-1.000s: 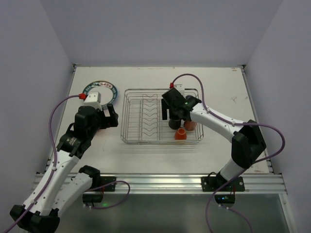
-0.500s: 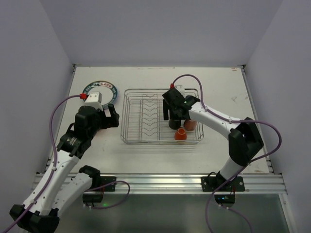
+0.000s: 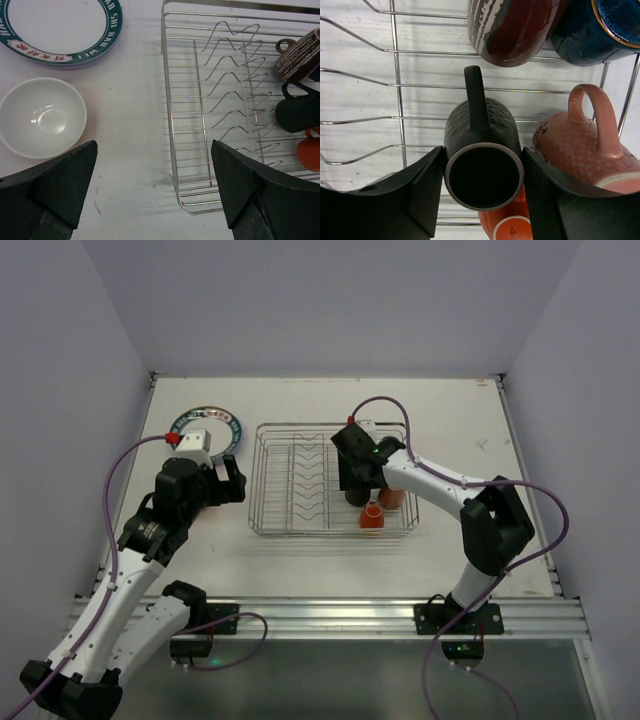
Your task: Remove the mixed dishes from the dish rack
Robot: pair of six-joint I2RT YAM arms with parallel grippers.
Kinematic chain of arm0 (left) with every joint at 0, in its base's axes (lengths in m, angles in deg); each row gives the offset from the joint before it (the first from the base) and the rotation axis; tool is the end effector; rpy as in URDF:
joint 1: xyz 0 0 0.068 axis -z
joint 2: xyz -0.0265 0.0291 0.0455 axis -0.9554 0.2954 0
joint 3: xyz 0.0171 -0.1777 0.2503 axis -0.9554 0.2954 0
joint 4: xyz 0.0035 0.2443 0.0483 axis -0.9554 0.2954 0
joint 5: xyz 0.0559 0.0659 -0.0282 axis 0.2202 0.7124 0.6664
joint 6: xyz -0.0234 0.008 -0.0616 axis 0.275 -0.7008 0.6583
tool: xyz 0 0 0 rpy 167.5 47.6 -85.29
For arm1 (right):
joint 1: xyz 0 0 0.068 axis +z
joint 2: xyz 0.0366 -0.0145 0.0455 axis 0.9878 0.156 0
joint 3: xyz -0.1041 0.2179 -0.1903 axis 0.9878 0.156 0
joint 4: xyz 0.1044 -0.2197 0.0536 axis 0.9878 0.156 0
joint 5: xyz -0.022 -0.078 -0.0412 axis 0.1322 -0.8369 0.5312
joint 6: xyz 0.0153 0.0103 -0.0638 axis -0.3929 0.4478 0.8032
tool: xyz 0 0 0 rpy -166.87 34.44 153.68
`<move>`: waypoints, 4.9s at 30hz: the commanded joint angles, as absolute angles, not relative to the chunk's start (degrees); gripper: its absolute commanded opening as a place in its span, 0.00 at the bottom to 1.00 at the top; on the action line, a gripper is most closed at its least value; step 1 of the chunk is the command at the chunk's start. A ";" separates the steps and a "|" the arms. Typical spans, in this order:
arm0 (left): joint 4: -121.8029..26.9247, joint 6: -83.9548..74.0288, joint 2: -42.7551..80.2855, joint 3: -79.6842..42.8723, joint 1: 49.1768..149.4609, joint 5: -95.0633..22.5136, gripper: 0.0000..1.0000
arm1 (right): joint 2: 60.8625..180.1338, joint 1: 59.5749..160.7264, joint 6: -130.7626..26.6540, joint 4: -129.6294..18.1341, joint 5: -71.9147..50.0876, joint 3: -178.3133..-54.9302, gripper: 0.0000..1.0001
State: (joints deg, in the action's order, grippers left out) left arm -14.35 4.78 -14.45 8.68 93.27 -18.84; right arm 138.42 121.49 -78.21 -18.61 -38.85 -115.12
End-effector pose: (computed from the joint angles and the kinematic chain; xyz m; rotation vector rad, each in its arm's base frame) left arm 0.1317 -0.0402 0.3271 -0.1150 2.0635 -0.2867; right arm 0.2851 0.2191 0.2569 -0.0557 2.5541 0.0058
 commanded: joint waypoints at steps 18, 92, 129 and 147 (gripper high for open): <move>-16.42 2.79 -15.51 9.20 93.83 -19.14 1.00 | 128.81 121.37 -76.70 -20.92 -37.72 -115.52 0.00; -59.61 17.04 -9.61 9.67 113.86 -42.81 0.00 | 86.53 121.89 -88.49 -57.07 -3.94 -91.87 0.99; 4.85 -0.55 18.33 -9.26 91.98 -18.52 0.06 | 83.10 120.93 -64.66 -29.89 -24.62 -93.90 0.99; 3.00 0.77 26.77 -4.33 91.89 -18.44 0.25 | 77.83 120.93 -64.31 -32.96 -22.07 -89.77 0.99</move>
